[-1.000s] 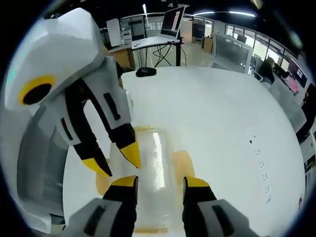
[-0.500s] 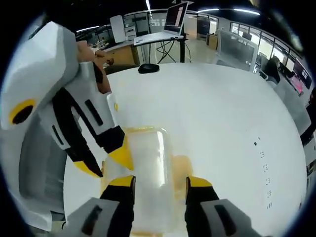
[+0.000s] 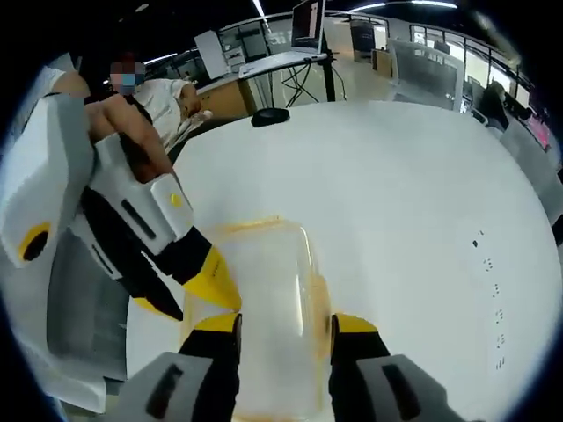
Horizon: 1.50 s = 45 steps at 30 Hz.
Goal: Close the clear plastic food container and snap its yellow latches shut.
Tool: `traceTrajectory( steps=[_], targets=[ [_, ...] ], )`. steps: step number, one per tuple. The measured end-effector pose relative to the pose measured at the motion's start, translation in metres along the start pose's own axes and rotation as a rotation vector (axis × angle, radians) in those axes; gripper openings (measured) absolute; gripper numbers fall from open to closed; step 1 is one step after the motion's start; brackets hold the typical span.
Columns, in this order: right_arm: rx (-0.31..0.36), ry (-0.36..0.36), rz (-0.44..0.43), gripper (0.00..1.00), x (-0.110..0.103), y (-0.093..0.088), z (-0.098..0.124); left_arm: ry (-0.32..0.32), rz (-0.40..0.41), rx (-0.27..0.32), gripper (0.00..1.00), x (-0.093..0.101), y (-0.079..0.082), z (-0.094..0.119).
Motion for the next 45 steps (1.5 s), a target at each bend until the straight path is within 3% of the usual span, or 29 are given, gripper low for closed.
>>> traceTrajectory(
  steps=[6, 16, 22, 24, 25, 26, 27, 28, 29, 33, 37, 45],
  targets=[
    [0.012, 0.037, -0.045, 0.39, 0.002, -0.002, -0.001, 0.034, -0.027, -0.003, 0.37, 0.003, -0.001, -0.001],
    [-0.014, 0.059, -0.041, 0.37, 0.003, -0.001, -0.003, 0.048, -0.046, 0.005, 0.36, 0.002, -0.003, -0.003],
    [-0.048, 0.079, -0.036, 0.34, 0.007, 0.001, -0.003, 0.065, -0.030, -0.021, 0.33, 0.002, -0.001, -0.005],
    [-0.058, 0.086, -0.044, 0.32, 0.009, 0.003, -0.003, 0.062, 0.010, -0.010, 0.32, 0.000, -0.003, -0.004],
    [-0.066, 0.092, -0.050, 0.32, 0.009, 0.003, -0.004, 0.064, 0.009, -0.010, 0.32, 0.001, -0.004, -0.004],
    [-0.074, 0.104, -0.057, 0.31, 0.008, 0.003, -0.005, 0.130, -0.027, -0.014, 0.30, -0.001, -0.005, -0.006],
    [-0.078, 0.103, -0.062, 0.31, 0.009, 0.003, -0.004, 0.108, -0.074, 0.004, 0.30, 0.002, -0.001, -0.011],
    [-0.112, 0.113, -0.139, 0.30, 0.002, -0.003, -0.005, 0.098, -0.040, -0.024, 0.30, 0.004, -0.003, -0.013],
    [-0.102, 0.104, -0.079, 0.30, 0.004, 0.000, -0.006, 0.099, -0.029, -0.019, 0.30, 0.002, -0.001, -0.008],
    [-0.137, 0.108, -0.070, 0.30, 0.005, 0.003, -0.008, 0.100, -0.022, -0.012, 0.30, 0.002, -0.003, -0.005],
    [-0.096, 0.108, -0.082, 0.31, 0.007, 0.000, -0.006, 0.096, -0.026, -0.011, 0.30, 0.003, -0.004, -0.006],
    [-0.077, 0.113, -0.077, 0.32, 0.008, 0.003, -0.006, 0.104, -0.028, 0.000, 0.31, 0.004, -0.004, -0.006]
  ],
)
Point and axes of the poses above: the point that each gripper's makers call its tool centre point, and the gripper's own axes: z roughly backward along the fingers, x roughly to its right, y roughly out of its top, the point moved 7 cm from there along z, roughly backward along the fingers, and after that the axes turned 9 degrees about y, right-handed, at the moved point
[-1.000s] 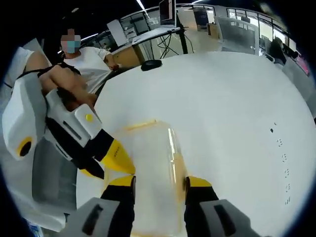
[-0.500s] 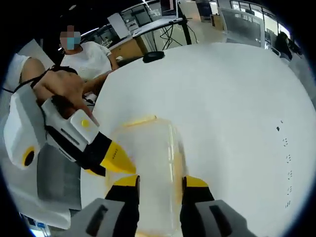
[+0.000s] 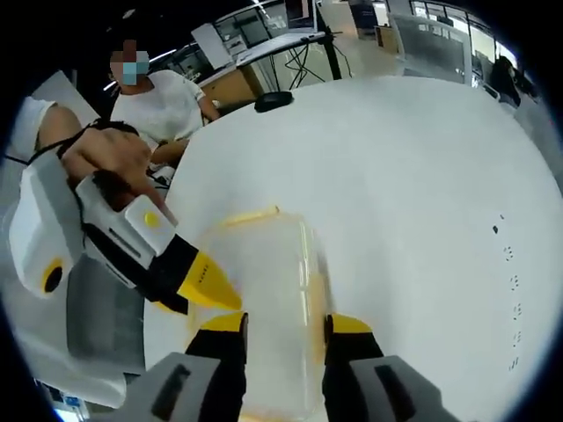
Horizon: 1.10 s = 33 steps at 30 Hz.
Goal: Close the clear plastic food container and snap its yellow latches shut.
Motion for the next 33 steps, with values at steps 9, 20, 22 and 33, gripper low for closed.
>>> traceTrajectory(
  steps=[9, 20, 22, 33],
  targets=[
    [0.015, -0.029, 0.009, 0.33, -0.003, 0.002, 0.001, 0.001, -0.008, 0.011, 0.32, 0.000, 0.000, 0.001],
    [-0.032, -0.109, 0.091, 0.42, -0.009, 0.005, 0.003, -0.030, -0.019, 0.025, 0.34, -0.003, 0.001, 0.003],
    [-0.023, -0.116, 0.095, 0.41, -0.011, 0.003, 0.004, -0.033, -0.018, 0.019, 0.34, -0.004, 0.001, 0.003],
    [0.008, -0.164, 0.125, 0.44, -0.023, 0.002, 0.018, -0.054, 0.008, 0.012, 0.37, -0.012, -0.001, 0.011]
  ],
)
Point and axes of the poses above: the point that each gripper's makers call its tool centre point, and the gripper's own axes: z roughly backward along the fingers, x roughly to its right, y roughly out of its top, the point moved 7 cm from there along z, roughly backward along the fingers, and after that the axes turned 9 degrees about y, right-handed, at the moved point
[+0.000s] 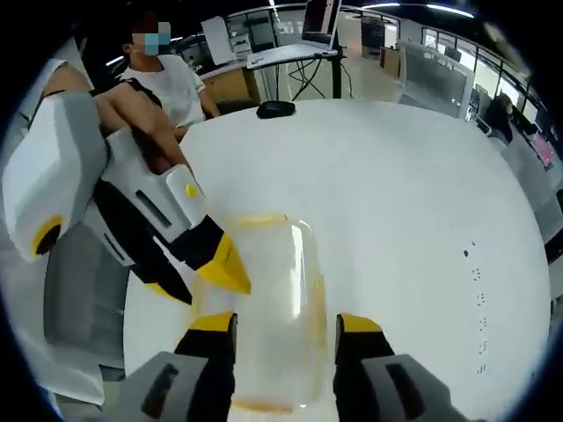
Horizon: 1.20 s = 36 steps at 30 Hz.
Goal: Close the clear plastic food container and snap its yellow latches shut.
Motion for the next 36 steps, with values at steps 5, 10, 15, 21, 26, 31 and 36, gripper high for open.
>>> traceTrajectory(
  steps=[5, 10, 15, 21, 26, 31, 36],
  targets=[
    [-0.002, -0.006, 0.005, 0.45, -0.005, -0.002, 0.003, 0.014, -0.017, 0.010, 0.40, -0.004, 0.001, 0.004],
    [0.005, -0.012, 0.015, 0.49, -0.012, -0.004, 0.005, 0.012, -0.029, 0.009, 0.44, -0.009, -0.001, 0.007],
    [0.006, -0.026, 0.023, 0.52, -0.018, -0.008, 0.008, -0.004, -0.007, 0.012, 0.47, -0.014, -0.002, 0.009],
    [0.002, -0.043, 0.024, 0.57, -0.025, -0.016, 0.009, -0.011, -0.010, 0.002, 0.55, -0.018, -0.006, 0.009],
    [0.001, -0.053, 0.022, 0.58, -0.030, -0.022, 0.008, -0.017, -0.017, -0.018, 0.58, -0.024, -0.011, 0.006],
    [-0.003, -0.068, 0.021, 0.61, -0.035, -0.029, 0.009, -0.022, -0.036, -0.030, 0.64, -0.029, -0.014, 0.003],
    [0.001, -0.090, 0.028, 0.64, -0.039, -0.035, 0.008, -0.040, -0.038, -0.056, 0.67, -0.032, -0.020, -0.003]
  ],
)
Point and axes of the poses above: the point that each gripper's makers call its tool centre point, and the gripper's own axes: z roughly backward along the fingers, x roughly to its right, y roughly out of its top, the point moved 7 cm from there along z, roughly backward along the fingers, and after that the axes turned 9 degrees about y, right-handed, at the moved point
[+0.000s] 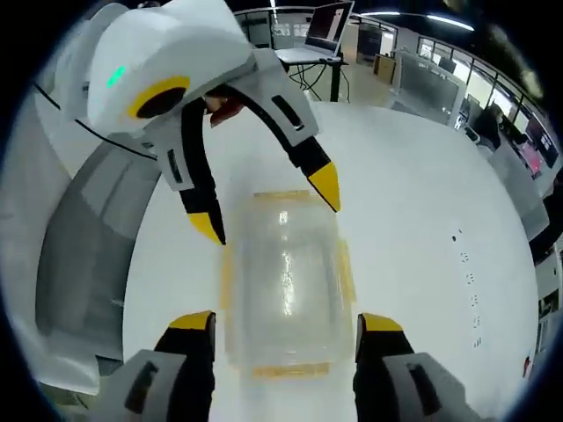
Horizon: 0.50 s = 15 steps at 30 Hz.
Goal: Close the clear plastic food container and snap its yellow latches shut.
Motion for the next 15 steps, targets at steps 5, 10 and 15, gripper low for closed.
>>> traceTrajectory(
  steps=[5, 10, 15],
  targets=[
    [-0.014, -0.033, 0.018, 0.68, -0.002, -0.008, -0.004, -0.022, -0.016, -0.018, 0.71, 0.000, -0.003, -0.006],
    [-0.019, -0.049, 0.027, 0.71, -0.003, -0.012, -0.012, -0.042, -0.019, -0.046, 0.73, 0.000, -0.008, -0.013],
    [-0.043, -0.066, 0.053, 0.71, -0.002, -0.016, -0.021, -0.057, -0.023, -0.057, 0.74, 0.001, -0.009, -0.020]
  ],
)
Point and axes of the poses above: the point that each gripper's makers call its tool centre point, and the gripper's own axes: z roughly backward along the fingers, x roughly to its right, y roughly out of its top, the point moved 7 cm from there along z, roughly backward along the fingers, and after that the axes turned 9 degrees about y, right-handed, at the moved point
